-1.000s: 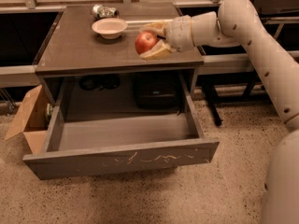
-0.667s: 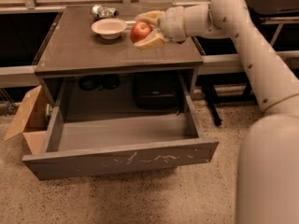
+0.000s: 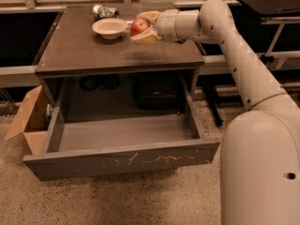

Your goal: Pick 7up can from middle drawer and place on counter

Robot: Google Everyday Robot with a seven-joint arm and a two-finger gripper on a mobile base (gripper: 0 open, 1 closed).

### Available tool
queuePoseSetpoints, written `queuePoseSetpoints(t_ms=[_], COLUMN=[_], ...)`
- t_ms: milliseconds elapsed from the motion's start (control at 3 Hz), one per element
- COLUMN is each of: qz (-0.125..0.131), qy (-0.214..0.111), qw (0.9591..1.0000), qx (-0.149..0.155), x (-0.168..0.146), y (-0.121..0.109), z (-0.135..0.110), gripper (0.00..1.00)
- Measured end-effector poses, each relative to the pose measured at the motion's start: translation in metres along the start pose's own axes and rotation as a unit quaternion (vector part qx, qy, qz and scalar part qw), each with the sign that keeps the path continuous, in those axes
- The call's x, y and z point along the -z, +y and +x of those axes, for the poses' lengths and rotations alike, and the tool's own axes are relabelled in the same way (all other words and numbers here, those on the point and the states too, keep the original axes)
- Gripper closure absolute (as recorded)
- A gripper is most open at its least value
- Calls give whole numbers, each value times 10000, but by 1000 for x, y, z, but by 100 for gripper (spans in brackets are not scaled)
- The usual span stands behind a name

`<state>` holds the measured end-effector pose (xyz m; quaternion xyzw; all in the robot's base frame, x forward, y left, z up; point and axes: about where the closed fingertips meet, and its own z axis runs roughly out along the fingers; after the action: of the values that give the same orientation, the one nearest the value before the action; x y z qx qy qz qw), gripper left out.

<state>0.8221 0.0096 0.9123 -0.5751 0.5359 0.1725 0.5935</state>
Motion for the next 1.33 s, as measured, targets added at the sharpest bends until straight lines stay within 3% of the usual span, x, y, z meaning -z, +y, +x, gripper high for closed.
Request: queuePoseSetpoints(t_ms=[333, 667, 1000, 1333], qz=[0, 225, 718, 1182], qy=[0, 8, -107, -159], qw=[10000, 9997, 9970, 9911], qx=[0, -49, -285, -587], x=[0, -6, -18, -27], y=[0, -5, -7, -13], z=[0, 4, 12, 22], gripper=[100, 100, 100, 100])
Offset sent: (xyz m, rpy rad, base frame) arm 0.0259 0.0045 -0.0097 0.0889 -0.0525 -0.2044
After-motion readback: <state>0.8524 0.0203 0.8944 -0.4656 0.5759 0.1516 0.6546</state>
